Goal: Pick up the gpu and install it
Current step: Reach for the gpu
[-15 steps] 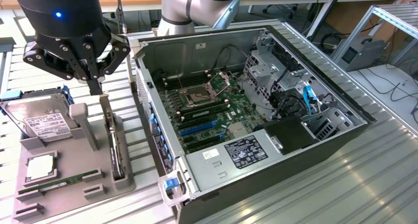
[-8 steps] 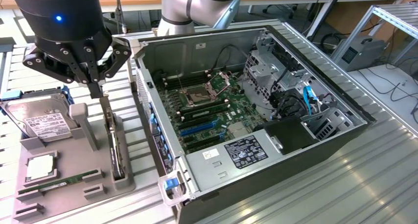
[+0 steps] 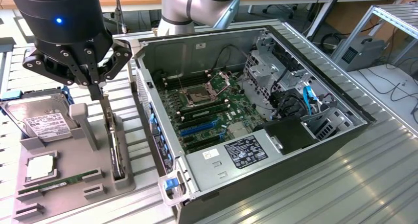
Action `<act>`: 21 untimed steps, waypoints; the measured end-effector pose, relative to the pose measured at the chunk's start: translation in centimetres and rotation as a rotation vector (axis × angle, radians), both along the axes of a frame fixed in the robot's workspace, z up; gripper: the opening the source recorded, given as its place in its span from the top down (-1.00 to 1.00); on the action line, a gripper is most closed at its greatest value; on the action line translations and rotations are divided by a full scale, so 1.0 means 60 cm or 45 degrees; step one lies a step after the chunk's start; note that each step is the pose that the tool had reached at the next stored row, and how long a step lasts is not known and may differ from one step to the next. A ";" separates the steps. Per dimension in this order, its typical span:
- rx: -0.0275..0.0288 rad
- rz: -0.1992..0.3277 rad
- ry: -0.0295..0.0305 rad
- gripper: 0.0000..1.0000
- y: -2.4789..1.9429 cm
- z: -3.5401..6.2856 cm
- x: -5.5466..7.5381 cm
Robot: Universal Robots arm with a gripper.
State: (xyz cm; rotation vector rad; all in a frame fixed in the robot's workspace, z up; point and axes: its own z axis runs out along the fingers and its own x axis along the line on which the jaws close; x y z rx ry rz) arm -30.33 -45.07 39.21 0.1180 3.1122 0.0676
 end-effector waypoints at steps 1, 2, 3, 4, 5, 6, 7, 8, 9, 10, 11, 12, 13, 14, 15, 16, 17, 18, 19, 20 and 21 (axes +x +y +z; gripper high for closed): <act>0.0000 0.000 0.0000 0.79 -0.0004 0.000 0.000; 0.0000 0.000 0.0000 0.79 -0.0008 0.000 0.000; 0.0000 0.000 -0.0001 0.79 -0.0012 0.000 0.000; 0.0001 0.000 -0.0001 0.79 -0.0015 0.000 0.000; 0.0000 0.000 -0.0001 0.79 -0.0023 0.000 0.000; 0.0001 0.000 -0.0001 0.79 -0.0029 0.000 0.000; 0.0000 0.000 0.0000 0.79 -0.0035 0.000 0.000; 0.0000 0.000 -0.0001 0.79 -0.0038 0.000 0.000; 0.0001 0.000 -0.0001 0.79 -0.0042 0.000 0.000; 0.0001 0.000 -0.0001 0.79 -0.0047 0.000 0.000; 0.0000 0.000 -0.0001 0.79 -0.0051 0.000 0.000; 0.0000 0.000 0.0000 0.79 -0.0055 0.000 0.000; 0.0000 0.000 -0.0001 0.79 -0.0058 0.000 0.000; 0.0001 0.000 -0.0001 0.79 -0.0062 0.000 0.000; 0.0000 0.000 -0.0001 0.79 -0.0067 0.000 0.000; 0.0001 0.000 0.0000 0.79 -0.0071 0.000 0.000; 0.0000 0.000 -0.0001 0.79 -0.0075 0.000 0.000; 0.0000 0.000 0.0000 0.79 -0.0080 0.000 0.000; 0.0000 0.000 0.0000 0.79 -0.0083 0.000 0.000; 0.0000 0.000 0.0000 0.79 -0.0087 0.000 0.000; 0.0000 0.000 -0.0001 0.79 -0.0091 0.000 0.000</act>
